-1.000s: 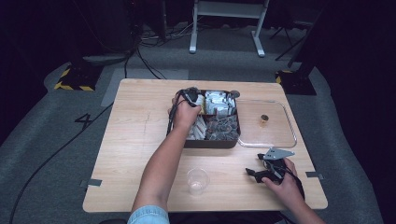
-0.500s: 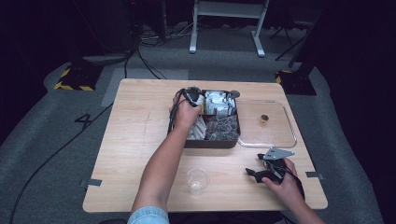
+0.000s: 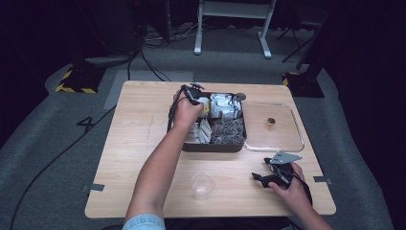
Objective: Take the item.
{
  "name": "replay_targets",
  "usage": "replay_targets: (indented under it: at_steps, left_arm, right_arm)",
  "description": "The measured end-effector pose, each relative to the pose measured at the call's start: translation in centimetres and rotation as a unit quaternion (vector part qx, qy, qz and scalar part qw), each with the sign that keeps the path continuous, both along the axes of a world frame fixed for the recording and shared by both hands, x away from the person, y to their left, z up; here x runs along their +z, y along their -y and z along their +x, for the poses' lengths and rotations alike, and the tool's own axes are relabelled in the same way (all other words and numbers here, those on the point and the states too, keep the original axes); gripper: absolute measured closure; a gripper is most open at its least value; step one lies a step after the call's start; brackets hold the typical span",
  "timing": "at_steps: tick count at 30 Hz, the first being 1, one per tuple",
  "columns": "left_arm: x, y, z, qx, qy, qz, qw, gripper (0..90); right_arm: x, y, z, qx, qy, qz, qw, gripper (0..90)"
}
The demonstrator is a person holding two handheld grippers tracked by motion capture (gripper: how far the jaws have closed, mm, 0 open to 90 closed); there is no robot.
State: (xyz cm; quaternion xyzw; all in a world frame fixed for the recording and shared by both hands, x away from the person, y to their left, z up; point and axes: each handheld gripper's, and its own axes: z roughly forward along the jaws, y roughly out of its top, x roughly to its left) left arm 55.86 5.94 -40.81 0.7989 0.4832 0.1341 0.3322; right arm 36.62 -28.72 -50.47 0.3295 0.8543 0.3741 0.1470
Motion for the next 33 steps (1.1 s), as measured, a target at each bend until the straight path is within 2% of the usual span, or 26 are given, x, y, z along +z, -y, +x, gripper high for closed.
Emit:
replay_targets:
  at_steps: [1,4,5,6,7,8,11,13,20,21,22,26,33]
  left_arm:
    - [0.5,-0.6,-0.1,0.0,0.006,-0.005,1.0,90.0]
    - [0.9,-1.1,-0.4,0.002,0.009,-0.008,0.9999,90.0]
    - [1.4,-1.7,-0.6,-0.001,0.011,-0.02,0.9997,90.0]
    - [1.4,-1.7,-0.6,-0.001,0.011,-0.02,0.9997,90.0]
    - [2.0,-2.3,-1.0,-0.006,0.011,-0.041,0.9991,90.0]
    - [2.1,-2.5,-1.2,-0.009,0.014,-0.044,0.9989,90.0]
    - [2.7,-2.8,-1.6,-0.014,0.02,-0.046,0.9987,90.0]
    - [3.5,-3.2,-2.5,-0.027,0.028,-0.045,0.9983,90.0]
    - [5.1,-3.8,-4.4,-0.052,0.042,-0.042,0.9969,90.0]
    - [5.5,-4.1,-5.1,-0.058,0.046,-0.047,0.9962,90.0]
    - [5.5,-4.1,-5.1,-0.058,0.046,-0.047,0.9962,90.0]
    - [6.4,-5.0,-6.6,-0.069,0.054,-0.052,0.9948,90.0]
    - [7.4,-5.4,-9.1,-0.095,0.066,-0.059,0.9915,90.0]
  right_arm:
    - [0.0,0.0,0.0,0.0,0.0,0.001,1.0,15.1]
    - [0.0,0.0,0.0,0.0,-0.001,0.0,1.0,15.1]
    - [0.0,0.0,0.0,0.0,-0.001,0.001,1.0,15.1]
    - [0.0,0.0,0.0,0.0,-0.001,0.001,1.0,15.1]
    - [0.0,0.0,0.0,0.0,-0.001,0.001,1.0,15.1]
    - [0.0,0.0,0.0,0.0,-0.001,0.0,1.0,15.1]
    - [0.0,0.0,0.0,0.0,-0.001,0.001,1.0,15.0]
    - [0.0,0.0,0.0,0.0,-0.001,0.0,1.0,15.1]
    - [0.0,0.0,0.0,0.001,-0.001,0.001,1.0,15.1]
    - [0.0,0.0,0.0,0.001,-0.001,0.001,1.0,15.1]
    - [0.0,0.0,0.0,0.001,-0.001,0.001,1.0,15.1]
    - [0.0,0.0,0.0,0.001,-0.001,0.001,1.0,15.1]
    - [0.0,0.0,0.0,0.0,0.0,0.0,1.0,15.1]
